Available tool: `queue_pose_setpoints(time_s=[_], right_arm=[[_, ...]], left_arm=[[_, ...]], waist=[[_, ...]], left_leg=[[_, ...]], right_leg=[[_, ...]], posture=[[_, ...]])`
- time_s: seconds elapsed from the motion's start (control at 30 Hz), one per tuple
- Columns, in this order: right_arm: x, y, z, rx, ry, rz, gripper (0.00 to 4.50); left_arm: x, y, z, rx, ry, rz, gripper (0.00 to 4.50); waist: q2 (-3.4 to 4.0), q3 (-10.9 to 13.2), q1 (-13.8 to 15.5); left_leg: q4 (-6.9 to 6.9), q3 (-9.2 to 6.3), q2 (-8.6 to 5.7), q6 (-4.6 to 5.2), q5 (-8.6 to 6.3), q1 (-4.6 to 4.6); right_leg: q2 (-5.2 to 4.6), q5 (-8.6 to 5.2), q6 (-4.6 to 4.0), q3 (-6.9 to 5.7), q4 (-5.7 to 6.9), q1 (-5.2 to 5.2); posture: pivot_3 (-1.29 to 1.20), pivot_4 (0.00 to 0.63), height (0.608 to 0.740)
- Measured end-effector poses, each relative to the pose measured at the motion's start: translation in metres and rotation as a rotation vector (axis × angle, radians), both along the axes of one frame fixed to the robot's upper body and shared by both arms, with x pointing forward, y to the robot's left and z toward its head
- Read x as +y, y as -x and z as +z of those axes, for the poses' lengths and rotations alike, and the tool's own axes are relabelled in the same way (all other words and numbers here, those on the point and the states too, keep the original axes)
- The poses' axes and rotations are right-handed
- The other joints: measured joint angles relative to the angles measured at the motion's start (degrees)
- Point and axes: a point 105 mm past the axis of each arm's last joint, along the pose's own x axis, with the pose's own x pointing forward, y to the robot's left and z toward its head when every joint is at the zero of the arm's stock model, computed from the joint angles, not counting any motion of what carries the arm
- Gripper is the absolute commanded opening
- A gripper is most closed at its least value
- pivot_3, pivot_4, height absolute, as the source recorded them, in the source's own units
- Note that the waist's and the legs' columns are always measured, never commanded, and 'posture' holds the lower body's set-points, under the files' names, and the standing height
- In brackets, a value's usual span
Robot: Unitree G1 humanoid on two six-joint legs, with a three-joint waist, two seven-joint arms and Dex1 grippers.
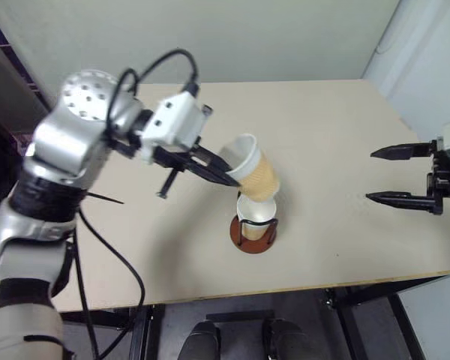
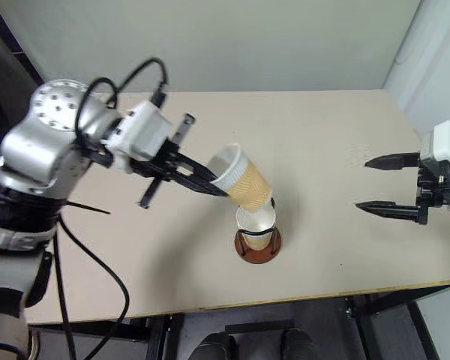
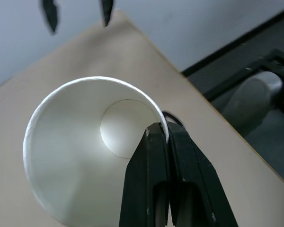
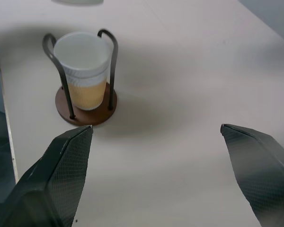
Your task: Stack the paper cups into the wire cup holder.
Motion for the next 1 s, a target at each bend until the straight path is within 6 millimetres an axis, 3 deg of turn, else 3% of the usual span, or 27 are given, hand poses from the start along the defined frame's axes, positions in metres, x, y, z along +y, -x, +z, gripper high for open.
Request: queue_pose_setpoints(time_s=[0.23, 0.5, 0.67, 0.93, 1.0], right_arm=[[0.002, 0.010, -0.001, -0.021, -0.002, -0.041, 4.50], [-0.003, 0.010, -0.002, -0.025, 0.000, -0.080, 4.50], [-0.003, 0.009, -0.001, -0.032, -0.001, -0.088, 4.50], [0.007, 0.004, -0.001, -0.036, 0.012, -0.046, 4.50], [0.013, 0.000, 0.002, -0.048, 0.009, -0.016, 4.50]], left_arm=[[-0.007, -0.013, -0.028, -0.017, -0.093, -0.024, 0.02], [-0.009, -0.014, -0.036, -0.049, -0.128, -0.045, 0.02], [-0.015, -0.019, -0.049, -0.066, -0.177, -0.032, 1.29], [-0.023, -0.025, -0.048, -0.105, -0.148, 0.009, 4.26], [-0.023, -0.032, -0.045, -0.089, -0.112, 0.073, 4.26]], waist=[[0.01, 0.00, 0.05], [0.01, 0.00, 0.21], [0.01, 0.00, 0.37], [0.03, 0.00, 0.37], [0.03, 0.00, 0.35]], left_leg=[[0.12, 0.04, -0.03, 0.17, -0.01, -0.05], [0.26, 0.05, -0.08, 0.29, -0.07, -0.15], [0.35, 0.05, -0.09, 0.32, -0.07, -0.19], [0.53, 0.10, -0.10, 0.37, -0.08, -0.21], [0.58, 0.11, -0.10, 0.40, -0.07, -0.22]], right_leg=[[0.00, 0.11, 0.19, 0.01, -0.27, 0.19], [-0.02, 0.14, 0.29, 0.02, -0.34, 0.19], [-0.01, 0.16, 0.35, 0.01, -0.33, 0.20], [-0.01, 0.21, 0.46, 0.03, -0.32, 0.25], [-0.01, 0.24, 0.50, 0.04, -0.32, 0.26]], posture=[[0.00, 0.150, 0.740], [0.00, 0.150, 0.740], [0.00, 0.150, 0.740], [0.00, 0.150, 0.740], [0.00, 0.150, 0.740]])
